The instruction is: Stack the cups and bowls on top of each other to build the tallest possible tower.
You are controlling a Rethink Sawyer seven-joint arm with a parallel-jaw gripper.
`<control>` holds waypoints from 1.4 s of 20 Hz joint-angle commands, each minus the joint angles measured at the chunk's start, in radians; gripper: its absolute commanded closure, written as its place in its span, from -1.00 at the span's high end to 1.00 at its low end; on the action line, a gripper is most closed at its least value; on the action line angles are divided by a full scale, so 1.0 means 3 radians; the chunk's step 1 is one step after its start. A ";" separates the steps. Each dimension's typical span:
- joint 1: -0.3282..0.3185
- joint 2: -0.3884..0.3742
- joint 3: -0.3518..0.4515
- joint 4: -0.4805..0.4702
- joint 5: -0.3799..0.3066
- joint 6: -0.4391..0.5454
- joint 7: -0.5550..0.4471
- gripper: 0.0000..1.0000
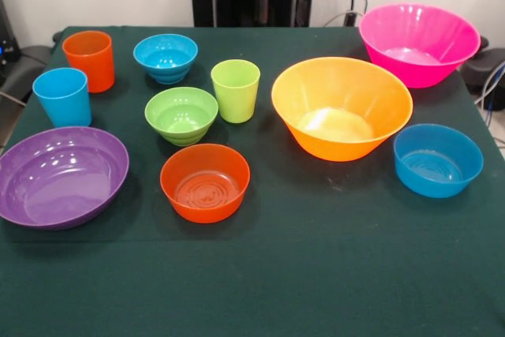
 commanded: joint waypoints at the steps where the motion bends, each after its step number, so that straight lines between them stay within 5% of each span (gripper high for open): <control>1: -0.0091 0.0420 0.0209 -0.0376 -0.0325 -0.0242 0.0030 1.00; 9: -0.0229 0.0781 0.0262 -0.0711 -0.0440 -0.0215 -0.0071 1.00; 19: -0.0335 0.0743 0.0529 -0.0900 -0.0697 0.0271 -0.0549 1.00; 28: -0.0334 0.0816 0.0495 -0.1114 -0.0821 0.0368 -0.0430 1.00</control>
